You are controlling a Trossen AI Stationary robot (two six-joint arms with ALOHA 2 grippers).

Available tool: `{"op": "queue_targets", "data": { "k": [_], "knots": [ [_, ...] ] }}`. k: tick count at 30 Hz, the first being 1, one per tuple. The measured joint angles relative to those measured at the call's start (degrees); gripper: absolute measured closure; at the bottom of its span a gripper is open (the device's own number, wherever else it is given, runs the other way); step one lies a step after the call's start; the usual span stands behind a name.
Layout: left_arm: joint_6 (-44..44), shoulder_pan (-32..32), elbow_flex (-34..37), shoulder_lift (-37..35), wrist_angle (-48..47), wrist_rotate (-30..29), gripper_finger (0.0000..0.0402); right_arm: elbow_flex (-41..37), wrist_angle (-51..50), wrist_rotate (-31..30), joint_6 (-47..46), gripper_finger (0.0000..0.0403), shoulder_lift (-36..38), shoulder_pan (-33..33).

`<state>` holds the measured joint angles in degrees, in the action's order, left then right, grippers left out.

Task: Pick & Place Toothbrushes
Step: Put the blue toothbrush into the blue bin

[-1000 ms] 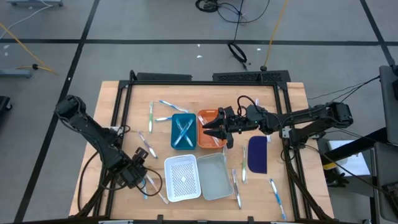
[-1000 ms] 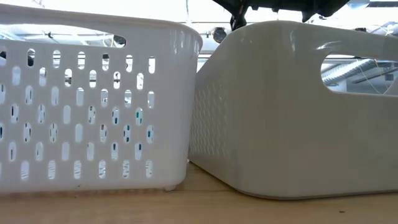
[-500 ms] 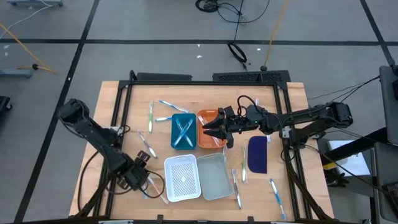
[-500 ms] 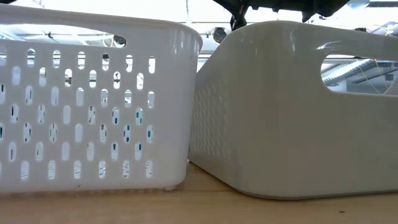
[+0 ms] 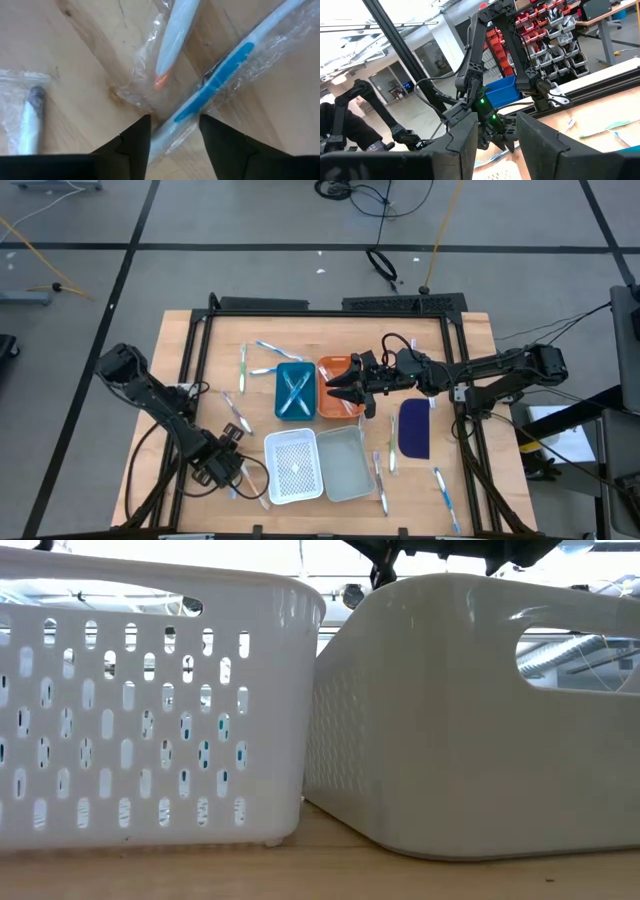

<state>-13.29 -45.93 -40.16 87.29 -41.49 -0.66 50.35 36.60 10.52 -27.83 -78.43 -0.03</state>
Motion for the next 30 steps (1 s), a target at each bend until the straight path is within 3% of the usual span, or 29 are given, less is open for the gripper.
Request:
{"op": "queue_targets", "data": {
  "k": [13,30],
  "knots": [
    [-6.8,-0.2,0.1,0.0,0.8,4.3,0.0388,0.0,0.0,0.0,0.0,0.0275,0.0,-0.1],
    [-9.0,-1.9,-2.1,-3.3,-4.6,7.0,0.0386,0.0,0.0,0.0,0.0,0.0275,0.0,-0.1]
  ]
}}
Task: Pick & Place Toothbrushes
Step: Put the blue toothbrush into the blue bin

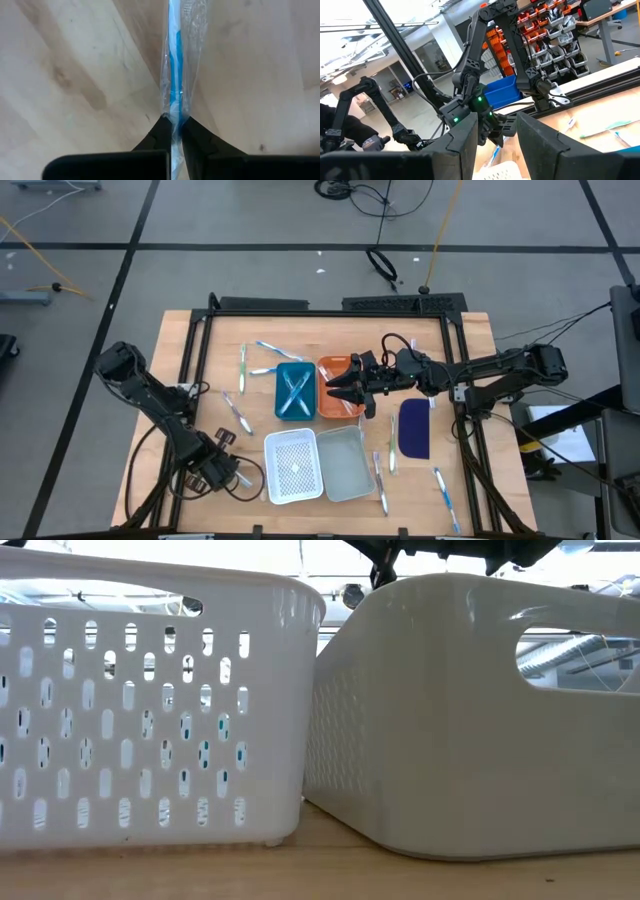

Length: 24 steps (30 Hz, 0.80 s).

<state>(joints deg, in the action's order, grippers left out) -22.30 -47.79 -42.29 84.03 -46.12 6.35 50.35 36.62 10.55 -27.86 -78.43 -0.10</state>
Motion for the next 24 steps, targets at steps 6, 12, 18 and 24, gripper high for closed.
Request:
{"op": "queue_targets", "data": {
  "k": [6,12,18,24],
  "knots": [
    [-4.8,0.0,-3.1,0.0,-3.7,0.0,0.0391,0.0,0.0,0.0,0.0,0.0275,0.0,0.0],
    [-12.5,-0.4,-6.1,-0.1,-8.2,1.7,0.0396,0.0,0.0,0.0,0.0,0.0275,0.0,0.0],
    [-20.4,-0.5,-9.0,-0.4,-8.7,3.1,0.0394,0.0,0.0,0.1,0.0,0.0275,0.0,0.0],
    [-33.1,-0.5,-11.2,-2.9,-11.3,2.6,0.0393,0.0,0.0,0.2,0.1,0.0275,0.0,0.0]
  ]
}}
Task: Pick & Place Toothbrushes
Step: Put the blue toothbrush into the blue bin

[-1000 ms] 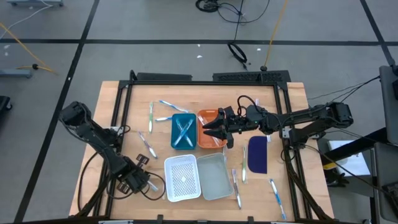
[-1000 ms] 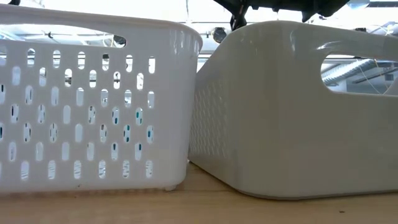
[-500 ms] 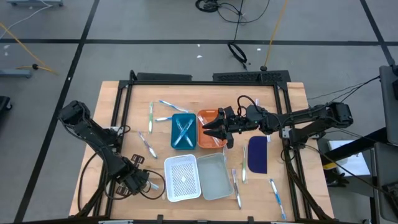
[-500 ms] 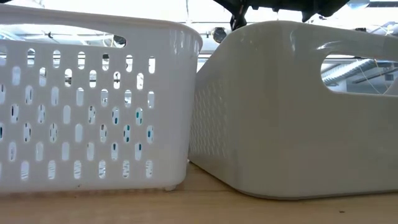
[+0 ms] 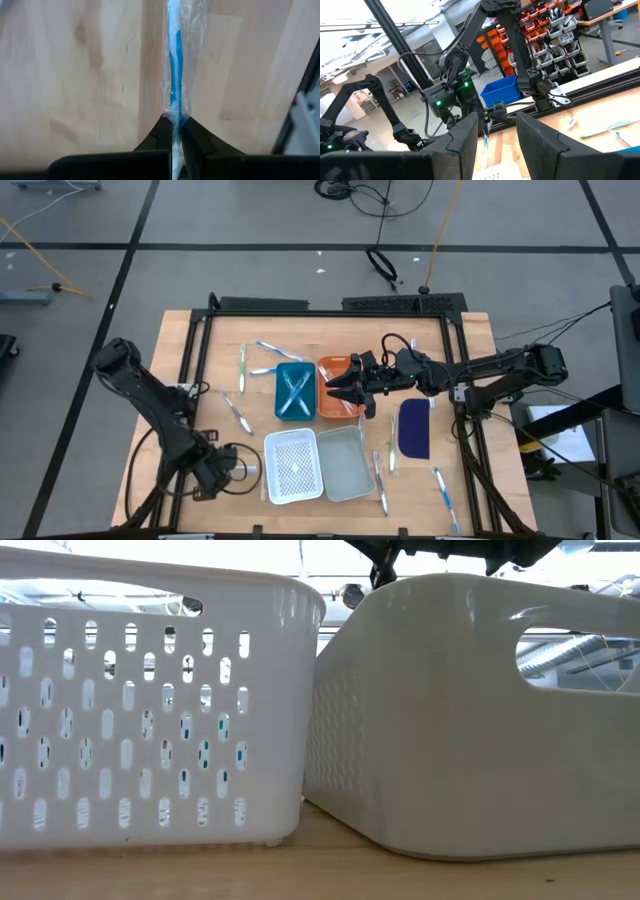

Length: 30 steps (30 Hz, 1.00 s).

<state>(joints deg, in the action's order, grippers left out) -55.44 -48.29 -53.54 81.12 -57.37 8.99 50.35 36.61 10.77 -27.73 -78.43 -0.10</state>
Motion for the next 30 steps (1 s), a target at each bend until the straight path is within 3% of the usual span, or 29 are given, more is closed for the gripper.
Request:
{"op": "queue_targets", "data": {
  "k": [9,17,20,26,30],
  "knots": [
    [-18.3,-0.6,-0.1,-7.9,-0.9,-5.7,0.0396,0.0,0.0,0.0,0.1,0.0275,0.0,0.0],
    [-27.8,-0.6,-0.1,-15.8,3.5,-21.5,0.0396,0.0,0.0,0.0,0.1,0.0275,0.0,0.0],
    [-27.2,-0.6,-0.1,-18.7,6.9,-29.2,0.0394,0.0,0.0,0.1,0.1,0.0275,0.0,0.0],
    [-17.5,-0.5,-0.1,-23.0,16.6,-43.7,0.0395,0.0,0.0,0.1,1.5,0.0275,0.0,0.0],
    [-11.1,-0.5,-0.1,-24.0,21.9,-49.6,0.0396,0.0,0.0,0.1,1.6,0.0275,0.0,0.0]
  ]
}}
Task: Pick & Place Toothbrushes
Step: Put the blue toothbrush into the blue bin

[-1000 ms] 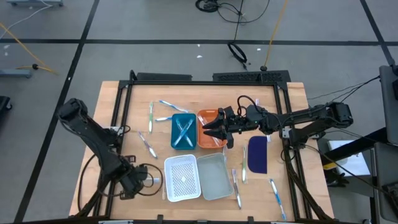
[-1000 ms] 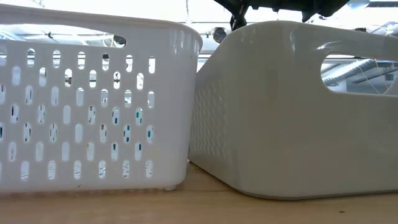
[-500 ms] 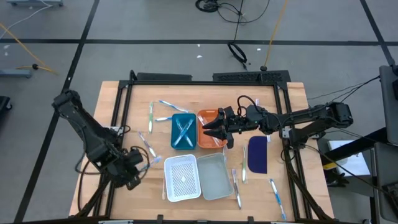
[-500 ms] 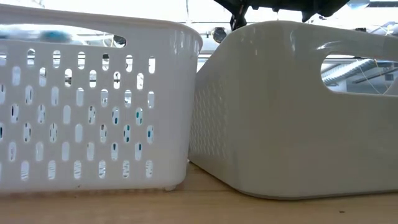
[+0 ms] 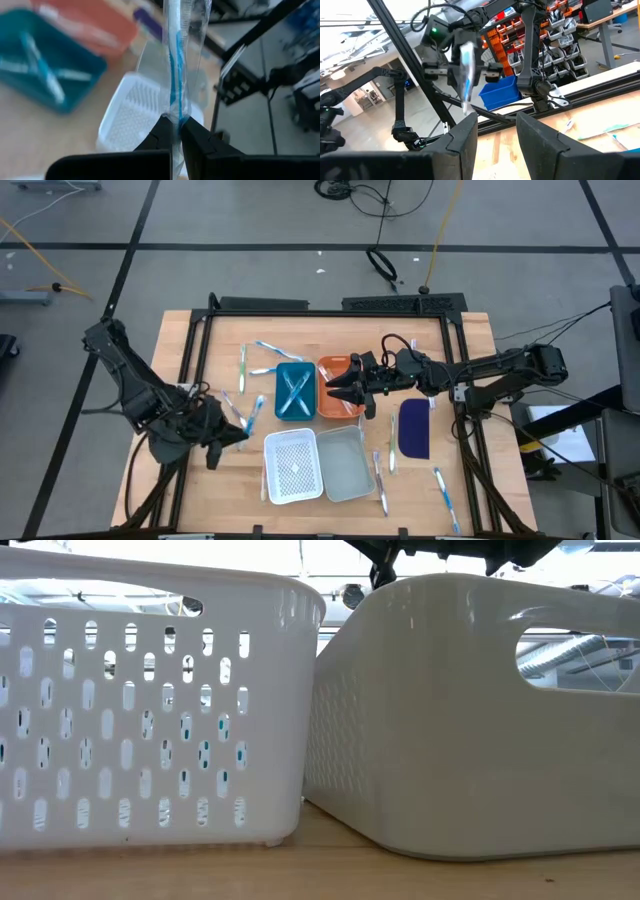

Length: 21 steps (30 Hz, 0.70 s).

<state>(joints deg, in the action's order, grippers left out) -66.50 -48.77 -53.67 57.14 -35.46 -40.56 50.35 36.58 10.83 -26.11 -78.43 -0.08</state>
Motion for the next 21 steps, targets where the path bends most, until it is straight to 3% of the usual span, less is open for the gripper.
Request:
{"op": "queue_targets", "data": {
  "k": [10,18,21],
  "knots": [
    [12.3,0.1,0.0,0.2,15.1,-9.2,0.0396,0.0,0.0,0.0,-0.2,0.0275,0.0,0.0],
    [4.2,1.7,0.0,0.2,18.4,-18.0,0.0396,0.0,0.0,0.0,-0.4,0.0275,0.0,0.0],
    [6.4,2.1,0.0,0.2,23.9,-18.5,0.0396,0.0,0.0,0.0,-0.4,0.0275,0.0,0.0]
  ]
}}
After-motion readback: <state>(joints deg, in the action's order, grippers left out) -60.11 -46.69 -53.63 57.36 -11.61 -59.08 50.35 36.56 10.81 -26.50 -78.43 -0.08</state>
